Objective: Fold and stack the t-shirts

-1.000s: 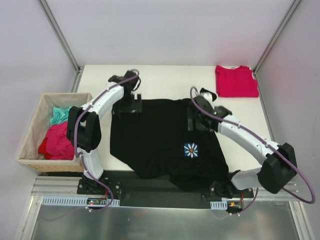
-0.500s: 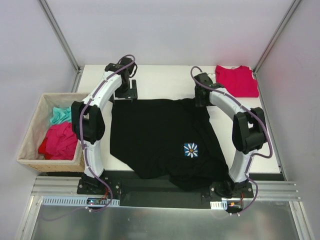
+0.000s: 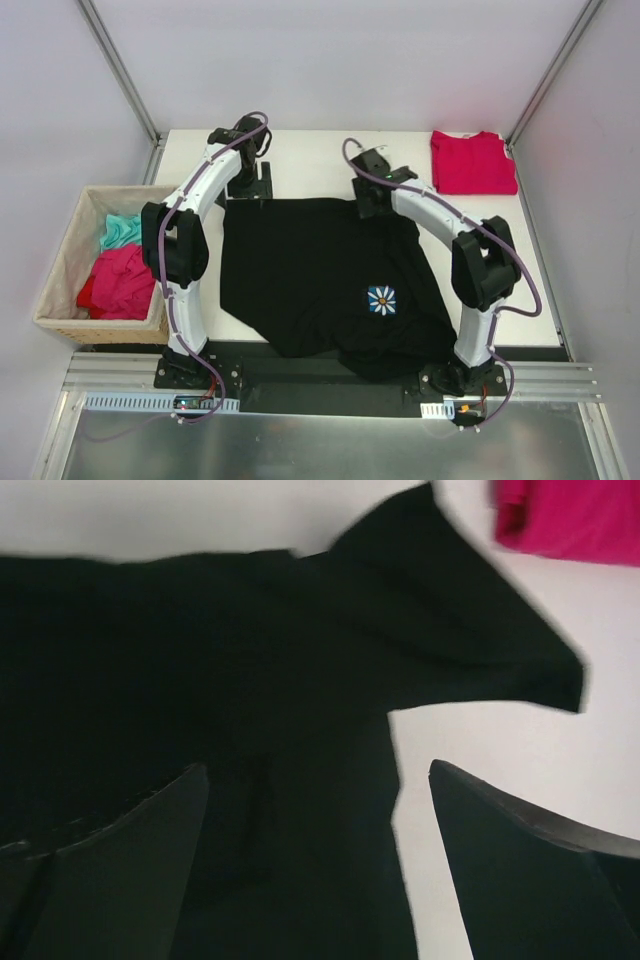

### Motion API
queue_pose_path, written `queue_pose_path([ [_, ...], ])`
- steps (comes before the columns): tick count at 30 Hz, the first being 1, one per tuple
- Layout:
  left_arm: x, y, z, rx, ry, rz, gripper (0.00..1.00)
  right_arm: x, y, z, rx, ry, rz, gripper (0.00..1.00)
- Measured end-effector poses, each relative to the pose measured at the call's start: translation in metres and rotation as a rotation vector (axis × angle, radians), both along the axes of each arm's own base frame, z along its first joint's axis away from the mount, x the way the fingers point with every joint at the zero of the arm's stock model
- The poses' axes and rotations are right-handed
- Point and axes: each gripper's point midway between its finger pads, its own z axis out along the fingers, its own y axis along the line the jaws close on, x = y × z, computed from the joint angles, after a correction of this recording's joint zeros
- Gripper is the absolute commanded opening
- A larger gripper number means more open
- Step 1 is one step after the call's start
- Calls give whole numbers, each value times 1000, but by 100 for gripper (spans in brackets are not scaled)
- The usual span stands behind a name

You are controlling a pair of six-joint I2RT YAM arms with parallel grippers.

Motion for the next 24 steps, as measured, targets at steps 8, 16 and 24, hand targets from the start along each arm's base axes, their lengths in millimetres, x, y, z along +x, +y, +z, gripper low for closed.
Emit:
queue_pose_path([
  [8,-20,2,-20,-2,62,-4,93,-41,47,-20,-51,64,142,97],
  [16,-22,1,-9,-19,26,-6,93,-77,6,-62,-146,205,95,87],
  [24,-20,-1,-9,-31,17,-8,93,-87,7,-69,-167,223,102,56],
])
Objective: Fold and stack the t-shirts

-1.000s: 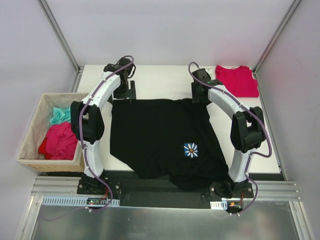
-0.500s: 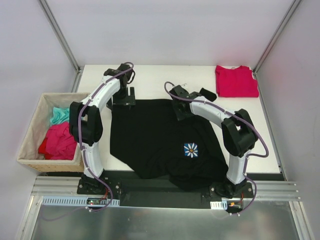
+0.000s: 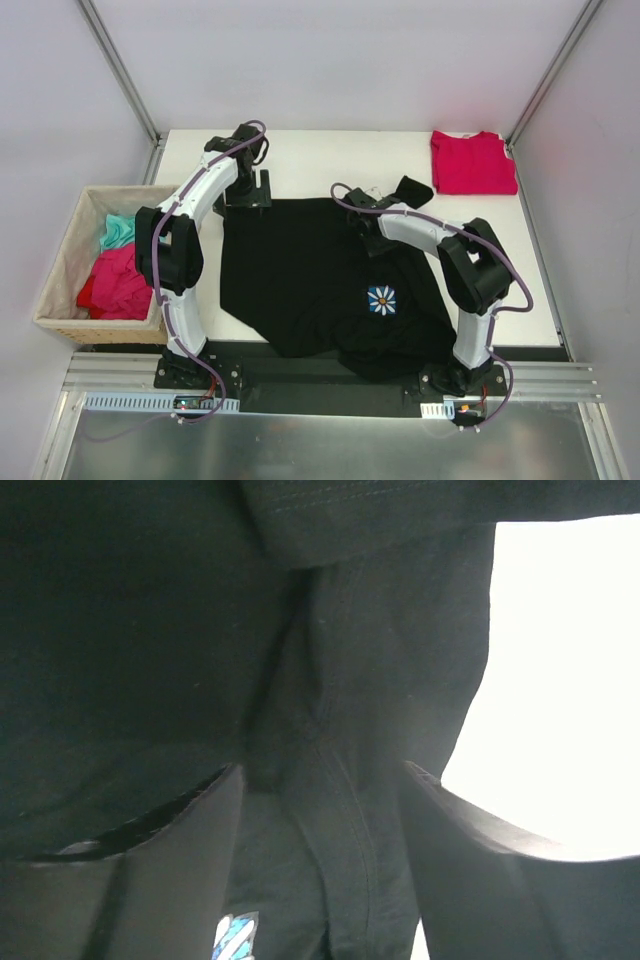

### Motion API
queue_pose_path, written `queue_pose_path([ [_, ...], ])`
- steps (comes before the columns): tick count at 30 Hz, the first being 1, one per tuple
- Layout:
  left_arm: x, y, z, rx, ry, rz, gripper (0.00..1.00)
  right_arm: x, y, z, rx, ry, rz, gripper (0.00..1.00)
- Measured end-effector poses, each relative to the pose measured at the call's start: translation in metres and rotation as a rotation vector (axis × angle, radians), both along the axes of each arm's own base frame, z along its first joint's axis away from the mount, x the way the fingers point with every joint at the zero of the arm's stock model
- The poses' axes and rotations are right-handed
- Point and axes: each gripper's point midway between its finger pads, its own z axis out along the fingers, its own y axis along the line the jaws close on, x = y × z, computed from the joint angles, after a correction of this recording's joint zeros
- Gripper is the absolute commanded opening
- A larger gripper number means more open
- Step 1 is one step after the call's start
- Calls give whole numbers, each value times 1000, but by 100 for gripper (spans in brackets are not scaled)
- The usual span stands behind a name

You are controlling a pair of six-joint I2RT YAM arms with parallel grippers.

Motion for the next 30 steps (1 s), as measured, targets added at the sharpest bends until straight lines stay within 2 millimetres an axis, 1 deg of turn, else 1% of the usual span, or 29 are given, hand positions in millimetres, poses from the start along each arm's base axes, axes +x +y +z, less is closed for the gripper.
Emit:
queue_pose_path([
  [1,0,0,0,-2,1,0,93,-1,1,0,-3,-1,4,50],
  [6,-1,-1,-2,-7,7,-2,93,-2,2,1,-16,-7,7,39],
  [11,-2,-1,-3,-7,7,-2,93,-2,0,-1,-26,-5,4,37],
  [13,-2,-1,-3,-7,7,-2,93,-2,0,-4,-32,3,4,37],
  [18,-1,-1,-3,-7,6,-2,93,-4,-2,-21,-57,38,-3,37],
  [21,-2,-1,-4,-6,9,-2,93,-4,-1,-21,-68,37,-1,34],
  [22,-2,-1,-5,-6,10,-2,93,-4,-1,-21,-69,39,-1,31],
  [24,-3,-1,-6,-5,14,-2,93,-4,0,-21,-69,43,-1,28],
  [27,-4,0,-7,-4,17,-3,93,-3,1,-22,-67,50,1,19],
  [28,-4,0,-7,-4,17,-2,93,-2,2,-22,-64,49,1,11],
  [29,-4,-1,-7,-4,16,-3,93,-2,2,-23,-65,50,1,5],
  [30,-4,-1,-7,-4,16,-3,93,-2,3,-24,-63,50,0,2],
])
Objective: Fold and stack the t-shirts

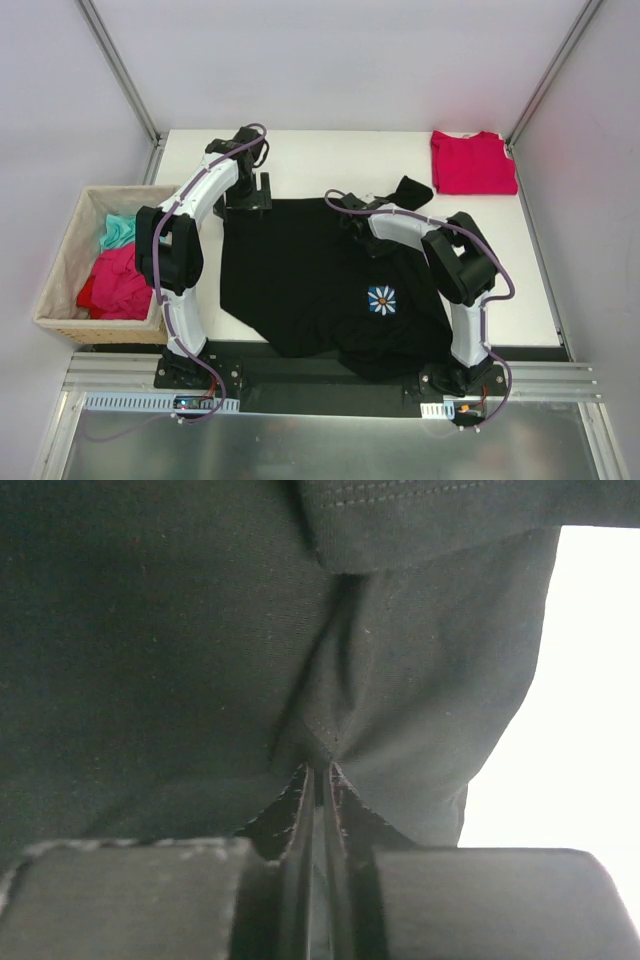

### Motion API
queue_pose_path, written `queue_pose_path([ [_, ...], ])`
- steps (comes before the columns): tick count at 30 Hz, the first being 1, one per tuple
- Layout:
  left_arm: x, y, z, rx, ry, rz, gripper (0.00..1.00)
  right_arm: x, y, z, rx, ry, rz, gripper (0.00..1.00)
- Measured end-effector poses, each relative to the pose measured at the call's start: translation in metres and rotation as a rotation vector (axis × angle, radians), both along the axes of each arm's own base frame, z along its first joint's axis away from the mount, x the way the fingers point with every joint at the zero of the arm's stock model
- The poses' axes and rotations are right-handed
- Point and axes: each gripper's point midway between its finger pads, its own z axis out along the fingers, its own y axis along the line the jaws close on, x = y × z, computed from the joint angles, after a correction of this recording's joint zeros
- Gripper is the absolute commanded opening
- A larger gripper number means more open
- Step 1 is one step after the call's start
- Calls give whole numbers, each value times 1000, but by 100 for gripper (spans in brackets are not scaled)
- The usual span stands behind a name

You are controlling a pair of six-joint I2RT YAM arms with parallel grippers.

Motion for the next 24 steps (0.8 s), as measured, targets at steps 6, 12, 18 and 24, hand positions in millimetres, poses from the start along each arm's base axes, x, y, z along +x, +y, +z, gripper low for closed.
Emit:
queue_pose_path([
  [6,1,0,0,0,-2,0,93,0,0,0,1,-1,-3,1],
  [12,-1,0,-4,1,3,0,93,2,-3,2,-3,-10,-9,1],
  [18,-4,1,-9,5,17,0,93,8,-23,32,15,-79,-60,1],
  [24,-4,1,-9,3,15,0,93,19,-52,74,30,-187,-138,1],
])
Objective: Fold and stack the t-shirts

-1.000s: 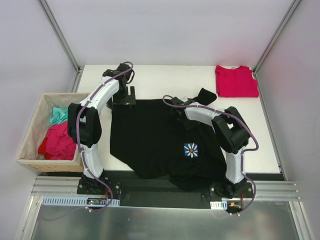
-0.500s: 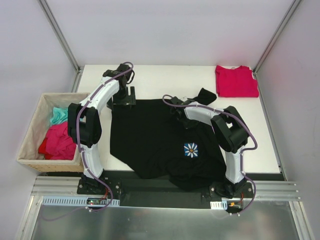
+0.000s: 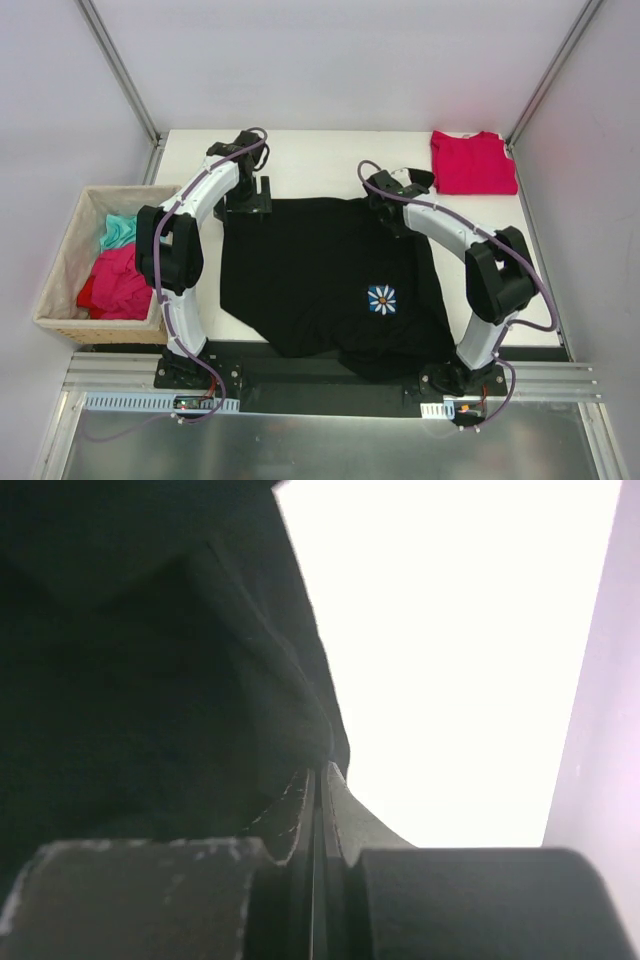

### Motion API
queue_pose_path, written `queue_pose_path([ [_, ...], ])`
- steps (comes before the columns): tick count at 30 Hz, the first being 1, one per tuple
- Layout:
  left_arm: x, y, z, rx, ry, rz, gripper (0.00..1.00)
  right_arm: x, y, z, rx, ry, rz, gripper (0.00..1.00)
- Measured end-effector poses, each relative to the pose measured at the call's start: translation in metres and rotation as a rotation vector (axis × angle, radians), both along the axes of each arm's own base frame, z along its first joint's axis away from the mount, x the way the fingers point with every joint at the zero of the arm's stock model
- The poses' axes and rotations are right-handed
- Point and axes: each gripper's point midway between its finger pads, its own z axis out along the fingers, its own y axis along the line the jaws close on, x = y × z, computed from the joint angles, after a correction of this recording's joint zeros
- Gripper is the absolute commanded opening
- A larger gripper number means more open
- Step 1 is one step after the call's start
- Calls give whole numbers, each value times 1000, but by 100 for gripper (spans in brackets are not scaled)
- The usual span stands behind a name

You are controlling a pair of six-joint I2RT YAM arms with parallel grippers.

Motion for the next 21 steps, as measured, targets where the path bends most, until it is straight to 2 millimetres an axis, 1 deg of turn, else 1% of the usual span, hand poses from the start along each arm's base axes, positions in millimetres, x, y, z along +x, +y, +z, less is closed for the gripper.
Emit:
queue_pose_path([
  [3,-1,-1,-2,-3,4,-1,93,-1,-10,4,-11,-10,-23,1],
  [8,-5,-4,-8,-2,15,-11,93,-7,-30,-3,-38,18,-66,1],
  [14,-14,-13,-23,7,43,-42,93,-10,-50,-8,-54,34,-121,1],
  [17,-13,-16,-30,6,52,-47,93,-9,-56,-6,-51,30,-137,1],
  [21,-16,-18,-47,1,96,-50,93,-10,-64,-2,-42,23,-161,1],
])
